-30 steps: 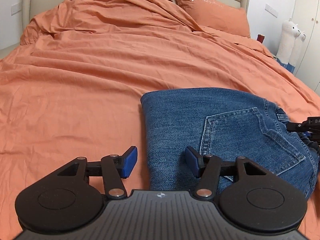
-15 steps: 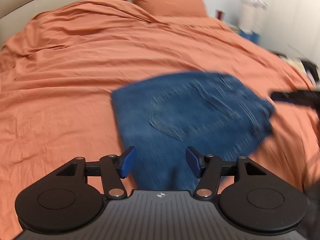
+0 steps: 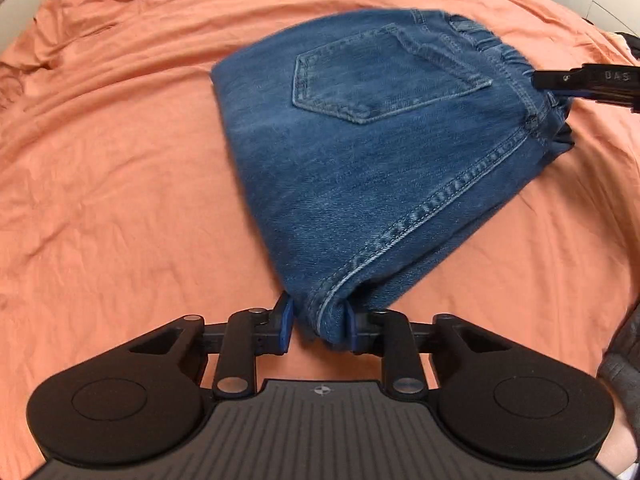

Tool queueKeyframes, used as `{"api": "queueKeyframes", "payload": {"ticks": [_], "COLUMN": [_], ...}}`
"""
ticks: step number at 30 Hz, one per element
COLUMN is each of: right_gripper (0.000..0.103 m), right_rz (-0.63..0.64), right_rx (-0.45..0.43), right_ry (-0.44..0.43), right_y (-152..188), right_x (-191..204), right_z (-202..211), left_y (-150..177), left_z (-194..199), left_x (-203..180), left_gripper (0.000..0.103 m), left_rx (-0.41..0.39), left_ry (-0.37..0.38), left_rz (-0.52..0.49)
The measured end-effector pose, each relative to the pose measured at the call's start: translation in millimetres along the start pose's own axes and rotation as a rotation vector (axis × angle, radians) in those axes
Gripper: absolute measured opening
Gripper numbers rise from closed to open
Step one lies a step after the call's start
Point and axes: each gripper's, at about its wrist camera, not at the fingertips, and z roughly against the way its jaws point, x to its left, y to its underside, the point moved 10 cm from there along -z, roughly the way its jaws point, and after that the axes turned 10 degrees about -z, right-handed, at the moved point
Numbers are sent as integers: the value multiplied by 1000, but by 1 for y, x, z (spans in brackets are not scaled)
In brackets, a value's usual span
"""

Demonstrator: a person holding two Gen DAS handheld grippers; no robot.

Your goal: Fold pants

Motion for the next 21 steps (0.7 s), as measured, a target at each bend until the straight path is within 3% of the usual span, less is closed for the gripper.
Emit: {"api": "queueKeyframes", "payload": {"ticks": [3, 8, 13, 21], "right_gripper": [26, 23, 22, 22], "right_rz": [-5, -20, -40, -35], "right_rx": [15, 71, 115, 120], "right_ry": [9, 33, 43, 55], "right_y": [1, 9, 17, 18], "right_x": [-1, -9, -19, -19], "right_z": [-2, -12, -21, -18], "left_y": [1, 16, 20, 28], "left_z": [9, -14, -34, -23], "left_x": [1, -7, -5, 6], "left_gripper": [15, 13, 13, 16], "left_rx": [4, 134, 178, 230], "left_ry": [-43, -73, -36, 32], "left_rz": [-46, -117, -52, 57]}}
